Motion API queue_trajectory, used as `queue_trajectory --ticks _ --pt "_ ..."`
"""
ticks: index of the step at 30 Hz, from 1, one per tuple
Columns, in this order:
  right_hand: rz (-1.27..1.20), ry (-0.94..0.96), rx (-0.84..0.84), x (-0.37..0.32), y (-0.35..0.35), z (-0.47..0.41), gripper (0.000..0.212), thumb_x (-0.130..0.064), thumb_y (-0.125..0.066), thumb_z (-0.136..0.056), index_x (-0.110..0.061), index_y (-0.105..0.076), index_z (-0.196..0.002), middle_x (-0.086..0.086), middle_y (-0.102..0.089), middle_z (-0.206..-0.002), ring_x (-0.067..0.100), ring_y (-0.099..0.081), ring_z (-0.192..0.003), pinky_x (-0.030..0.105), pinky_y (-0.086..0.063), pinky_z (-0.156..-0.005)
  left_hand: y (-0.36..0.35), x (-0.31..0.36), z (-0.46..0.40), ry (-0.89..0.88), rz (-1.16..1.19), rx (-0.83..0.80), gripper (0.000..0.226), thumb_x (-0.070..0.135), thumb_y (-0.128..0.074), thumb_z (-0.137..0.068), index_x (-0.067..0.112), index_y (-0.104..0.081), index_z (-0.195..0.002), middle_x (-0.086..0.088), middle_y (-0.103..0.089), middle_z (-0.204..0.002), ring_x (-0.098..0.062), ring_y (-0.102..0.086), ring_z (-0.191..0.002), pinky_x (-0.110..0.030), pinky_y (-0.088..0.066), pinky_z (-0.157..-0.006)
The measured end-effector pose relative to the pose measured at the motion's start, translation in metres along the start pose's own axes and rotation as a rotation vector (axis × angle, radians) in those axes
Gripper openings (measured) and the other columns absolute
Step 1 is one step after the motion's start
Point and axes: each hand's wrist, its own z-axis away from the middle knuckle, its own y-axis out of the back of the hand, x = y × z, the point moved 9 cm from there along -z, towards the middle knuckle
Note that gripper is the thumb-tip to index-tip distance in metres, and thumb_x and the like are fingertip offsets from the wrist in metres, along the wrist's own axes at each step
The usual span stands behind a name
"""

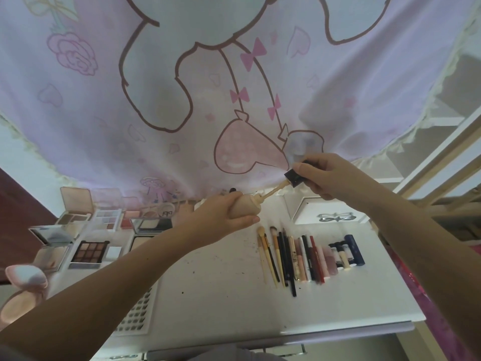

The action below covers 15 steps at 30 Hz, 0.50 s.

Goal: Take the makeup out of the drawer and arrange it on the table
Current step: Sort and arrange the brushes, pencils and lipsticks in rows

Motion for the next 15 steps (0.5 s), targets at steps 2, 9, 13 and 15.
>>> queue_trajectory --ticks 2,9,13,15 --pt "-0.032 -0.012 0.002 0.004 0.001 0.000 0.024 -0.028 -0.052 -0.095 -0.009 -0.062 -0.085 -0.007 -0.043 -0.049 0.005 -0.032 -0.039 0.016 -0.027 -0.038 -0.001 -0.003 -0.001 0.002 0.004 0.011 0.041 0.054 -0.061 -0.079 0.026 -0.054 -0.108 0.006 -0.059 -0.091 -0.007 -0.057 -0.074 -0.019 -0.044 -0.062" --pt "-0.123 -0.012 0.058 0.013 0.018 -0.003 0.026 -0.026 -0.051 -0.094 -0.003 -0.063 -0.091 -0.005 -0.045 -0.052 0.008 -0.033 -0.043 0.017 -0.025 -0.039 -0.006 -0.025 -0.004 0.049 0.024 0.023 0.044 0.056 -0.057 -0.081 0.031 -0.049 -0.116 0.011 -0.059 -0.085 -0.002 -0.057 -0.066 -0.013 -0.042 -0.055" --pt "-0.402 -0.080 0.082 0.045 0.016 0.001 0.015 -0.019 -0.048 -0.096 -0.007 -0.055 -0.090 0.001 -0.060 -0.062 0.011 -0.051 -0.053 0.017 -0.038 -0.041 -0.014 -0.043 -0.008 0.119 0.227 0.034 0.017 0.040 -0.055 -0.089 0.043 -0.046 -0.103 0.013 -0.062 -0.083 0.011 -0.058 -0.068 -0.009 -0.043 -0.058" --pt "-0.575 -0.155 0.044 0.074 -0.004 0.006 0.011 -0.014 -0.048 -0.095 -0.006 -0.054 -0.098 0.003 -0.070 -0.075 0.014 -0.064 -0.064 0.019 -0.049 -0.049 -0.019 -0.052 -0.012 0.147 0.291 0.045 0.016 0.035 -0.059 -0.089 0.046 -0.051 -0.098 0.018 -0.062 -0.089 0.009 -0.058 -0.079 -0.011 -0.044 -0.066"
